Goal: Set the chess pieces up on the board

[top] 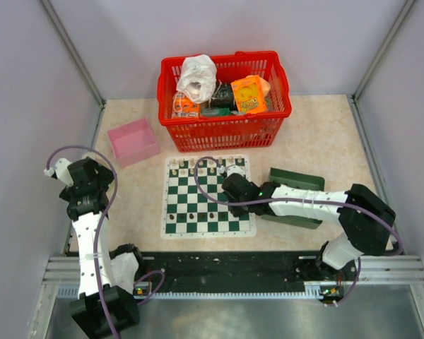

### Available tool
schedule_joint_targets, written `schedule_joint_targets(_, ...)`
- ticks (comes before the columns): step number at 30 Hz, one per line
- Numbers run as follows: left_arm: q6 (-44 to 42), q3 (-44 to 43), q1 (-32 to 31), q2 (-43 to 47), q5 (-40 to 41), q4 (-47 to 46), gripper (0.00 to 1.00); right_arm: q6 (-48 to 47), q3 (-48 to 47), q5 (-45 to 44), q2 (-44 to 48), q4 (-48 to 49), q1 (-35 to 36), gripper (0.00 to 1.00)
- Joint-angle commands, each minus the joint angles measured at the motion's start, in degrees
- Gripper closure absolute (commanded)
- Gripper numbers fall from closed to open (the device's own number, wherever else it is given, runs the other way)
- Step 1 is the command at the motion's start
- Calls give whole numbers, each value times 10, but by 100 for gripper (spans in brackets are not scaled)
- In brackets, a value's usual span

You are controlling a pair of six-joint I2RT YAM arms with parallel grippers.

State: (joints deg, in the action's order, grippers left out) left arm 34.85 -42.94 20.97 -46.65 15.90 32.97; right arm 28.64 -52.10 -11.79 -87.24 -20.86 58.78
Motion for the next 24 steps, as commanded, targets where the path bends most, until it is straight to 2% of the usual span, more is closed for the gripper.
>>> schedule_joint_targets(1, 4, 3, 4, 2, 2, -28, 1, 9, -3, -7, -16, 5, 8, 92)
schedule_joint_targets(24, 5, 6, 4, 0, -3, -33, 1, 19, 5, -18, -48, 17, 20, 91)
